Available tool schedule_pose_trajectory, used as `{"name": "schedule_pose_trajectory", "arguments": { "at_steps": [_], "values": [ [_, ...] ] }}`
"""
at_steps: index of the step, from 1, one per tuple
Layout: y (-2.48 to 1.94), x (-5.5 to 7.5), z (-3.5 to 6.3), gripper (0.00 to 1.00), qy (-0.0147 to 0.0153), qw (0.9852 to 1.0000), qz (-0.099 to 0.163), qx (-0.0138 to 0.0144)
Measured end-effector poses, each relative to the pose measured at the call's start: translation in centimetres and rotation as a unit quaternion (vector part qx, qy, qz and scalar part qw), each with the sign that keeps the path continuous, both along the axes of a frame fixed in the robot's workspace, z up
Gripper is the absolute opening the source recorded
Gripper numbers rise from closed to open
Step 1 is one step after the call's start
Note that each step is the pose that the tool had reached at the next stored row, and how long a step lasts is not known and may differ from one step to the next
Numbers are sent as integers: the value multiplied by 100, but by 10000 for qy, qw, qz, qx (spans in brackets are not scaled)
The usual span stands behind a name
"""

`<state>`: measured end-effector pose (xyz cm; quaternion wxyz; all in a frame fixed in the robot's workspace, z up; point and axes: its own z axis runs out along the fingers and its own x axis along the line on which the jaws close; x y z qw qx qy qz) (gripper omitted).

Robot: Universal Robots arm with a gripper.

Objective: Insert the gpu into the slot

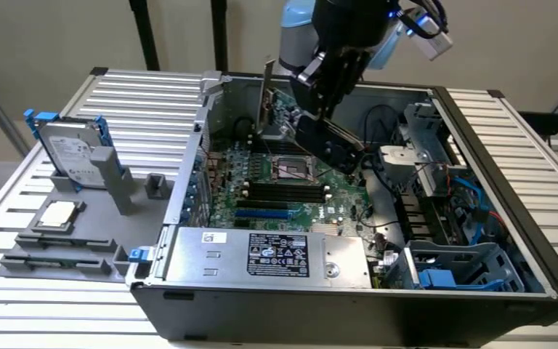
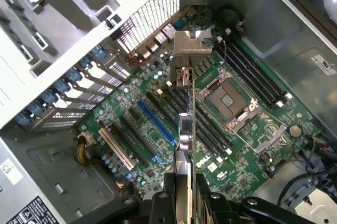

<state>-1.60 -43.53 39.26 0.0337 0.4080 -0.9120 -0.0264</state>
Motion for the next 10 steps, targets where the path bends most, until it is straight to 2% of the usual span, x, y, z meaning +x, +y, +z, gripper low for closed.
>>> {"name": "schedule_pose_trajectory", "arguments": {
  "at_steps": [5, 10],
  "values": [
    [0, 0, -18, 26, 0, 9990, 457, 0],
    [0, 0, -35, 26, 0, 9959, 909, 1]
  ]
}}
